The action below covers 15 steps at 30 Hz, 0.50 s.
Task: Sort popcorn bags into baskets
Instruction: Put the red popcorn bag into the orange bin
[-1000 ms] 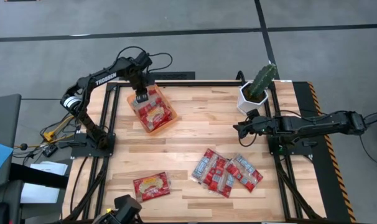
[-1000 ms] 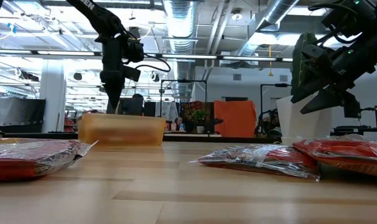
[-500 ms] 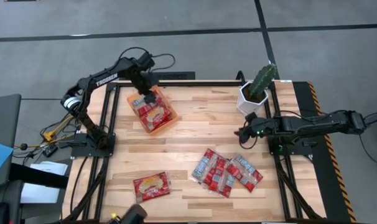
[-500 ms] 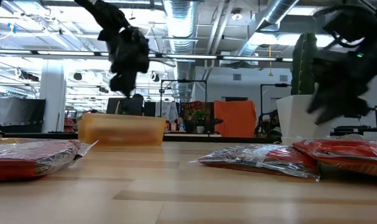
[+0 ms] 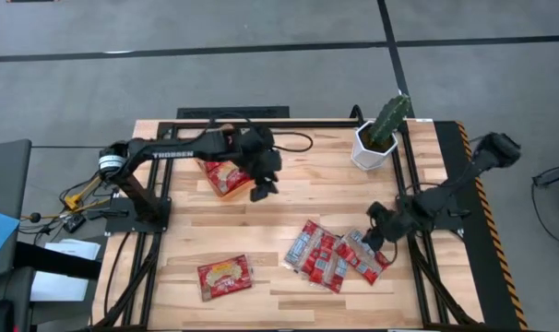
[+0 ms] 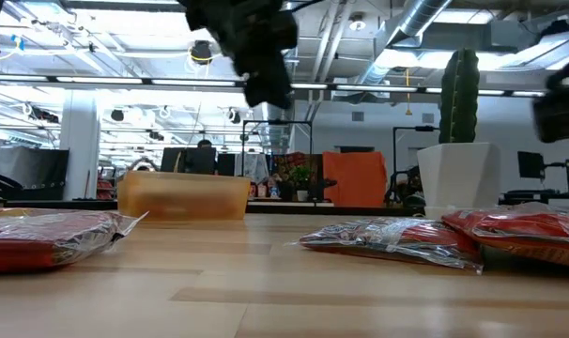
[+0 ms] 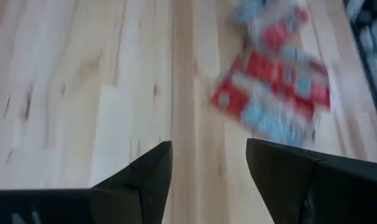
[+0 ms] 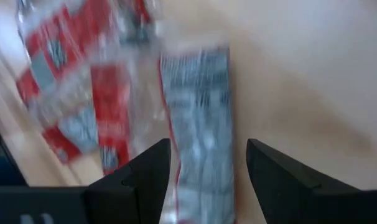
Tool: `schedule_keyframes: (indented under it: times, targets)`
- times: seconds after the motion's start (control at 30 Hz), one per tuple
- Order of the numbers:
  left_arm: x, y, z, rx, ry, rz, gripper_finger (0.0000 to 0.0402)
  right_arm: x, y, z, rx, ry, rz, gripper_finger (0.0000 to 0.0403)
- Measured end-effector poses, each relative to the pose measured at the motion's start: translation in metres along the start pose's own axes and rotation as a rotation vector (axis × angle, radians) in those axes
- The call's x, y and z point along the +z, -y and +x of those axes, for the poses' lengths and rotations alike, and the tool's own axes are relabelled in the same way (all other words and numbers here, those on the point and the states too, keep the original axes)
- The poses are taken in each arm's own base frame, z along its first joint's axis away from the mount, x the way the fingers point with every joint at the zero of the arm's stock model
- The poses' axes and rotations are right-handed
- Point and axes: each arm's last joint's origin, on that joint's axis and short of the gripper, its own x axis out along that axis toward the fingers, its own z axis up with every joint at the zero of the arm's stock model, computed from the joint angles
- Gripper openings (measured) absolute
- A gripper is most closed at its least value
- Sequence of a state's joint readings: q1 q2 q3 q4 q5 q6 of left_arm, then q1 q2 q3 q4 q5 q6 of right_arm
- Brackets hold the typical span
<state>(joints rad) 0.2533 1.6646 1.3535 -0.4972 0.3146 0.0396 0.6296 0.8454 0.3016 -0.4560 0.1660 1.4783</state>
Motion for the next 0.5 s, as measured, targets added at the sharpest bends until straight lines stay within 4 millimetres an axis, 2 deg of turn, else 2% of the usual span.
schedule_keyframes:
  times: [0.23,0.33,0.5]
  targets:
    - [-0.001,-0.003,0.030,-0.056,0.010,-0.123,0.0193,-0.042,-0.007,0.006,0.030,-0.106,0.053,0.0234]
    - [-0.005,-0.007,0.046,-0.081,-0.005,-0.168,0.0193,-0.056,-0.006,0.008,-0.019,-0.139,0.062,0.0234]
    - [-0.014,-0.012,0.073,-0.160,-0.045,-0.237,0.0193,-0.063,-0.009,0.018,-0.107,-0.098,0.055,0.0234]
